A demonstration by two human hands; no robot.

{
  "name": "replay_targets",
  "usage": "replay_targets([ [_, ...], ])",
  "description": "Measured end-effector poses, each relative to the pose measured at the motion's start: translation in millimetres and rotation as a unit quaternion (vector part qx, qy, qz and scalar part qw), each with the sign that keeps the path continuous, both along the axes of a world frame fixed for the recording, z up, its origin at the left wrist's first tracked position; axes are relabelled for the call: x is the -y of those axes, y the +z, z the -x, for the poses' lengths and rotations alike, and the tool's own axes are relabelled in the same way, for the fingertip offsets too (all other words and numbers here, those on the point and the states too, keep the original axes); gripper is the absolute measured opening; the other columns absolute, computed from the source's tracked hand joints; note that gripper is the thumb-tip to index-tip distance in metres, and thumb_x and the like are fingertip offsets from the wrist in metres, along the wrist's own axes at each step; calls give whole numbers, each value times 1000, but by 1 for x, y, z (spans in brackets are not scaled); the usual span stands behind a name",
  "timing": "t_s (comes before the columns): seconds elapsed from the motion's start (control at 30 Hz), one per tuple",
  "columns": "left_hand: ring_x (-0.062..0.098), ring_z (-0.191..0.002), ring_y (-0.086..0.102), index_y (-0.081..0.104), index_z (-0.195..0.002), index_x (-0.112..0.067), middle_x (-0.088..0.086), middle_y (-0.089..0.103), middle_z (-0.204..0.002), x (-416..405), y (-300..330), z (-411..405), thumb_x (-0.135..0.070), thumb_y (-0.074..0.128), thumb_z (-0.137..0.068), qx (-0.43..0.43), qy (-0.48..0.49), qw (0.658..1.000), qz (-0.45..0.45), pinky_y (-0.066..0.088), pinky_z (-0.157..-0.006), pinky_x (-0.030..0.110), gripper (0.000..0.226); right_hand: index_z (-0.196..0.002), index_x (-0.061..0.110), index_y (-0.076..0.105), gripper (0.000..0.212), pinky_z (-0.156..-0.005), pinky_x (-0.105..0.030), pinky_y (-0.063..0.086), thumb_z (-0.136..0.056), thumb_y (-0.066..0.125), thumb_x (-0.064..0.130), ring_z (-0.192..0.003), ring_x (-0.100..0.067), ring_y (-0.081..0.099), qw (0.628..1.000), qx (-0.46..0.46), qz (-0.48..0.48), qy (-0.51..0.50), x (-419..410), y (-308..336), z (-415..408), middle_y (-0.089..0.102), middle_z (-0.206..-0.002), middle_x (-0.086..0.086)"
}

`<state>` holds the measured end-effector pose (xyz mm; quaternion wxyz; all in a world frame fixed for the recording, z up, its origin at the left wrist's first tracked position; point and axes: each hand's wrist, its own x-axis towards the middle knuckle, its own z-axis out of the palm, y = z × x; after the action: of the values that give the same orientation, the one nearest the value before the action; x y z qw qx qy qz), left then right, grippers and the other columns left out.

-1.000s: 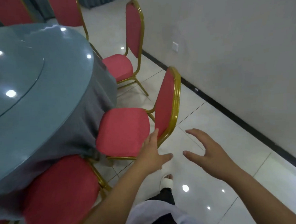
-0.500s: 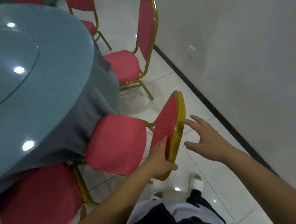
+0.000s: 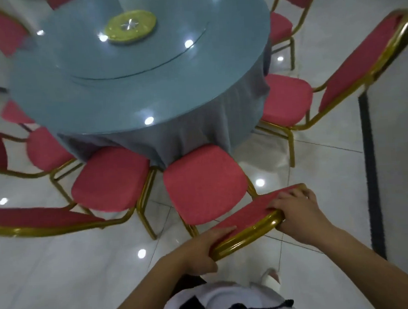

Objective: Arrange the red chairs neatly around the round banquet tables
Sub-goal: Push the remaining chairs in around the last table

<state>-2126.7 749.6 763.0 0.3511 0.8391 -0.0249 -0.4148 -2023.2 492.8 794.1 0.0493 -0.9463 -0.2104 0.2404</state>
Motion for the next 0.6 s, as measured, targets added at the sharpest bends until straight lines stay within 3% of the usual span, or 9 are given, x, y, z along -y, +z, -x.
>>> replay_targets([
  [0.2,12,-120,54,33,-139,-61,-17,55,-135,23,2,20,-3,57,-79,60,130,987,-71,48,-101,36,87,-117,49,61,32,-116,-56,8,-86,59,43,-126,-14,44,999,27,-22,12,1,-10,-2,55,-119,20],
  [0.43,15,-115,55,37,-139,-59,-14,57,-122,11,7,4,1,48,-81,90,135,983,-81,48,-91,32,84,-107,49,65,27,-110,-52,21,-85,57,37,-112,-11,50,997,31,-61,-25,-9,-19,-14,56,-98,19],
  [0.53,17,-115,54,39,-138,-59,-10,58,-125,-6,10,-14,4,46,-78,101,130,983,-82,49,-87,34,88,-105,46,66,24,-109,-51,25,-86,57,34,-113,-12,48,997,33,-57,-43,-28,-16,-28,56,-98,16],
  [0.6,19,-112,55,47,-137,-52,-9,59,-117,-17,9,-29,6,47,-77,105,138,982,-79,50,-88,36,84,-100,45,67,23,-110,-54,24,-86,58,30,-113,-12,48,995,32,-62,-68,-42,-13,-38,57,-99,16],
])
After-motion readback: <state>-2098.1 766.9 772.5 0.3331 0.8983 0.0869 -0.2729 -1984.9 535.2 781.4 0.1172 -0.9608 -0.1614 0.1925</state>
